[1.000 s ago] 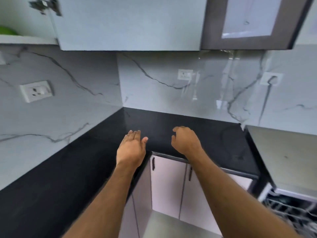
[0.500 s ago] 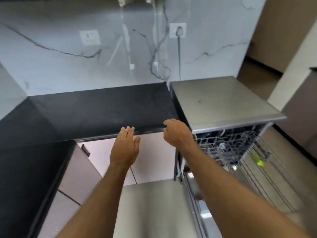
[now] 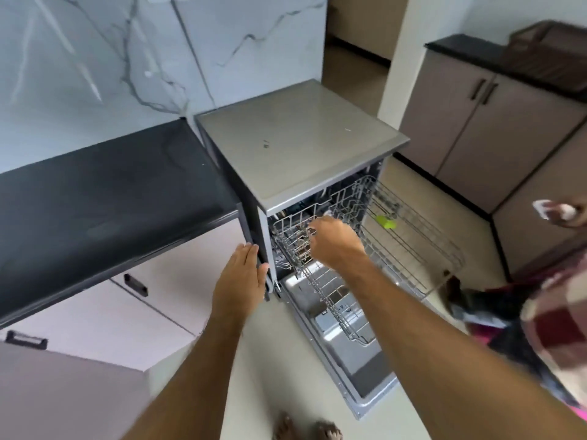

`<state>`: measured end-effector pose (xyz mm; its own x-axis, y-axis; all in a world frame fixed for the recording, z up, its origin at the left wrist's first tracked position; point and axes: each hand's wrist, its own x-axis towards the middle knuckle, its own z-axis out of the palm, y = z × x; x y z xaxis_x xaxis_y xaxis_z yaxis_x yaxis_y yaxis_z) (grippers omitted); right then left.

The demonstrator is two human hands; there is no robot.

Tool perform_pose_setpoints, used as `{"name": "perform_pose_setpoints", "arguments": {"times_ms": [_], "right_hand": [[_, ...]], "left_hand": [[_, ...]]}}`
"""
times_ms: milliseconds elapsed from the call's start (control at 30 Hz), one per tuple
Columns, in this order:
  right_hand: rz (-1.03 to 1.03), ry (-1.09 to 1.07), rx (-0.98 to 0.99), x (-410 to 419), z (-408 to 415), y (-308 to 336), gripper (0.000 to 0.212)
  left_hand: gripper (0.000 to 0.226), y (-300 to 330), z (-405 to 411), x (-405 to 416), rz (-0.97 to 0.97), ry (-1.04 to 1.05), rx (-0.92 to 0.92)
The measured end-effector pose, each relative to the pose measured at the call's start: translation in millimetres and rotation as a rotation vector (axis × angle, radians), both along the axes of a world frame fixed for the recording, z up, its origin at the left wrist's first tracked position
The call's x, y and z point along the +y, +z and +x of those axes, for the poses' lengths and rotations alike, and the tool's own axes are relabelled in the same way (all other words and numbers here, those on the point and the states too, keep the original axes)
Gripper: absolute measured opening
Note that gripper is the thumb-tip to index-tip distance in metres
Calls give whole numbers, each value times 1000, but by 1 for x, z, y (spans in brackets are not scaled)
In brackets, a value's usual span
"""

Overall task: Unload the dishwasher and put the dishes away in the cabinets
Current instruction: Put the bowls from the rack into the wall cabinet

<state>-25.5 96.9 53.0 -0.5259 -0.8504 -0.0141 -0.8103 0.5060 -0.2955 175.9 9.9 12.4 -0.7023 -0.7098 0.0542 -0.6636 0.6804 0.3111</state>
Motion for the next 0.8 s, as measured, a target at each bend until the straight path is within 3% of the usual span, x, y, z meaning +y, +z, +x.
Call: {"name": "perform_pose_setpoints", "arguments": {"times_ms": [267,433,800], "right_hand": [[52,-261,-23,39,-63,-1,26],[116,-253,0,49,-90,-20,24],[201,-100,-56,46,-193,-82,29]], "left_hand": [[53,-7,-85,-6,30,-168,82],[57,-12,-115,-4,53,-221,53],[56,-61,-182,11,116,-90,-18]]}}
